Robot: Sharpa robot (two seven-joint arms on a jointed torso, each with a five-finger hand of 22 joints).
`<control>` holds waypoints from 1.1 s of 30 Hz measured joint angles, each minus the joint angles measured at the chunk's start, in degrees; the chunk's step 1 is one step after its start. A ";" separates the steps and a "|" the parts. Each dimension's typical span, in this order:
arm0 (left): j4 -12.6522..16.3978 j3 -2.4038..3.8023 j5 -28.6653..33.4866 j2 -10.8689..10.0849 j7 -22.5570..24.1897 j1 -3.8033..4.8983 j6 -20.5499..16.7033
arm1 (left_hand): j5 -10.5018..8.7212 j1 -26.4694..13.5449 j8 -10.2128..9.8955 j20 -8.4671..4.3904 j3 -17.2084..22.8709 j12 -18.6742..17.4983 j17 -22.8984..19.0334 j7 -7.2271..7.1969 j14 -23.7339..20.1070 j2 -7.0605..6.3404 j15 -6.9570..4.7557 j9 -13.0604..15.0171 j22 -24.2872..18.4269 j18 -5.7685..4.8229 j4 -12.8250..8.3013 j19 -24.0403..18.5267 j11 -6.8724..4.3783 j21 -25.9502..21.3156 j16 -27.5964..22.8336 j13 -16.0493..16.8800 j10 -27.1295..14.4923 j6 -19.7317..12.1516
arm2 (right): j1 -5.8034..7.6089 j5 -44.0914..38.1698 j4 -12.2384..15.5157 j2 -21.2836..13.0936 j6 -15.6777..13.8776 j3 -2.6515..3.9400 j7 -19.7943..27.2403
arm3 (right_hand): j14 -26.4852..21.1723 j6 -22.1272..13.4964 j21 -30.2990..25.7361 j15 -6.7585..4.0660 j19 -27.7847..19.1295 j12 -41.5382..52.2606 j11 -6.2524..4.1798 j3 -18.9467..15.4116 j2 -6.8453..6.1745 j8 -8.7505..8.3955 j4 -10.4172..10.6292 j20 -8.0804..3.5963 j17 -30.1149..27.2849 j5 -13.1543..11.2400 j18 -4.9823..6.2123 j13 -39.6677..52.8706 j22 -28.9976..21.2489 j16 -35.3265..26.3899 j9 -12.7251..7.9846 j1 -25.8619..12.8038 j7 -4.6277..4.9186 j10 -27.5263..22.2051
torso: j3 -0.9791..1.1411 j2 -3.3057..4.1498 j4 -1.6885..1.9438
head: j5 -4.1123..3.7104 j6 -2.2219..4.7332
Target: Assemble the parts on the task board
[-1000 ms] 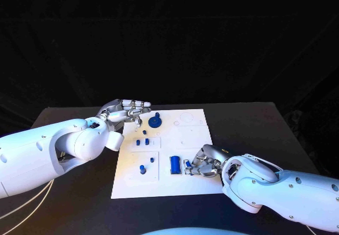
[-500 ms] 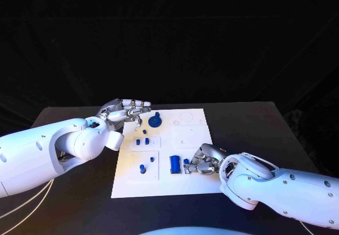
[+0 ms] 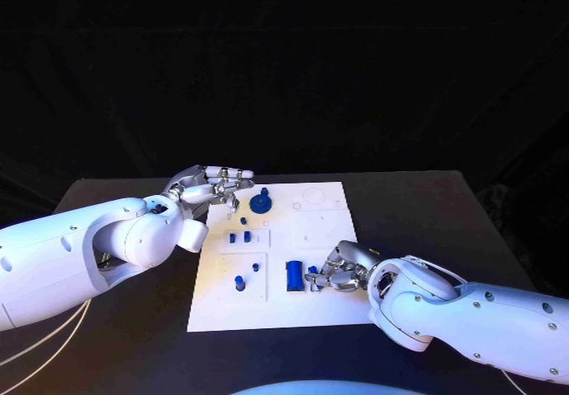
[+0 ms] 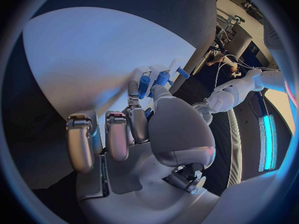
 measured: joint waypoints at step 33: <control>-0.20 0.00 0.00 -0.02 -0.23 -0.02 0.22 | 0.00 0.00 0.00 0.00 0.00 0.04 0.01 0.00 0.00 0.00 0.00 -0.01 -0.06 0.00 0.00 0.00 0.00 0.00 0.12 -0.01 0.00 0.00 | -0.06 -0.54 2.75 -4.60 -0.81 -0.03 3.55 | 0.00 -2.59 -0.20 0.00 0.00 -1.79 0.54 -2.00 1.01 -0.80 -2.24 0.00 0.01 0.13 0.00 0.29 0.04 -1.26 0.87 4.54 1.11 -0.54 | -0.01 -0.08 -0.02 | -0.04 0.21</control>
